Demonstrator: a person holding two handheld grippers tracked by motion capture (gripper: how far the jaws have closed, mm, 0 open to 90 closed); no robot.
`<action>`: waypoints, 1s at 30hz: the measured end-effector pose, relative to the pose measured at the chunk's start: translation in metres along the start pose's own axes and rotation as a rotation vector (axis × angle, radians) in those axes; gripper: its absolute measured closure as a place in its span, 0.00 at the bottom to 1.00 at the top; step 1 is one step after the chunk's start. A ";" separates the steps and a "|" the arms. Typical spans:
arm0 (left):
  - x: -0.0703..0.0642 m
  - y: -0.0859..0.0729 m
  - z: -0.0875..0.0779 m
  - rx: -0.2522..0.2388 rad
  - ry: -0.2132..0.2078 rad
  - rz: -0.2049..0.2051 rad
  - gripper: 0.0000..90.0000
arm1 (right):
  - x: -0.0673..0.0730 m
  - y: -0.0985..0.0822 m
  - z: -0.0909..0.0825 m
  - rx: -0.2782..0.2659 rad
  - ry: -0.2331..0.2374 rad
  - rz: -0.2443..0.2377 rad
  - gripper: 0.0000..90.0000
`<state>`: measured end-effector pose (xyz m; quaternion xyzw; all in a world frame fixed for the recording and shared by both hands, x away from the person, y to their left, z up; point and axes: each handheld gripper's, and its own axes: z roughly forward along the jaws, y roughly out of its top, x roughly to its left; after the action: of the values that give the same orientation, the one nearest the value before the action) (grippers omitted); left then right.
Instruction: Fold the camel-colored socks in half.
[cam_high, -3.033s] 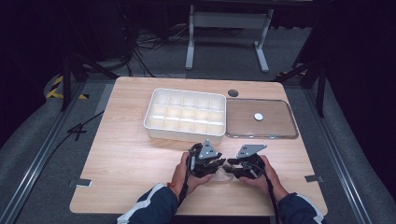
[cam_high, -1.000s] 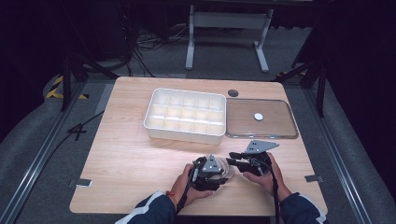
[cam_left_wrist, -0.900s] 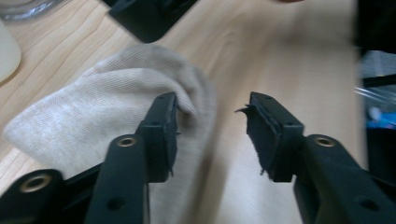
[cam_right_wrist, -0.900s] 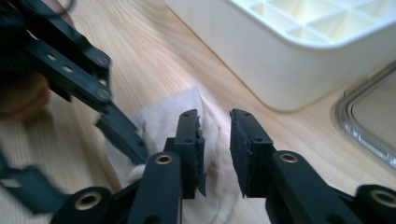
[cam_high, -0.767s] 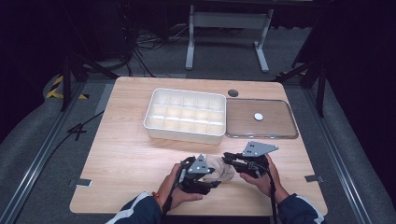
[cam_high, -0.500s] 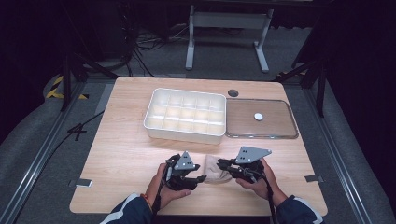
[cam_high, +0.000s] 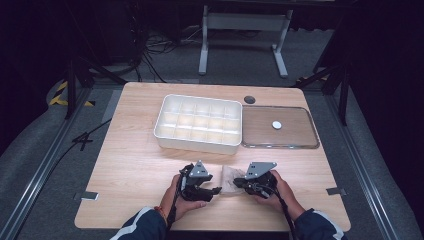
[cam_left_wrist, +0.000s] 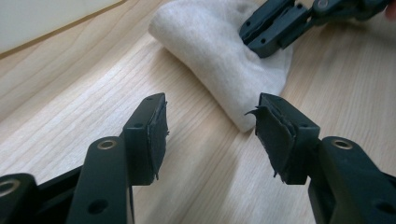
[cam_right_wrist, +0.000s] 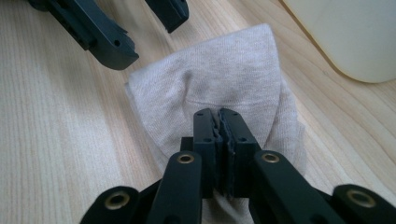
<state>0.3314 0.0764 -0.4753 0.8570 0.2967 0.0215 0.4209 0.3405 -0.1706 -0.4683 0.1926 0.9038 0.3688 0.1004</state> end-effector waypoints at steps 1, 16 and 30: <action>0.000 0.000 0.001 0.006 0.002 0.005 0.49 | 0.000 0.000 0.000 -0.003 -0.001 0.003 0.95; -0.001 0.005 0.014 0.041 0.002 0.032 0.73 | -0.002 0.000 0.005 -0.049 0.008 0.036 0.94; 0.000 0.005 0.012 -0.017 -0.004 0.012 0.81 | -0.002 0.005 0.009 -0.028 0.010 0.037 0.94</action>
<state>0.3377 0.0657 -0.4792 0.8551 0.2904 0.0249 0.4288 0.3463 -0.1623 -0.4713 0.2062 0.8952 0.3843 0.0918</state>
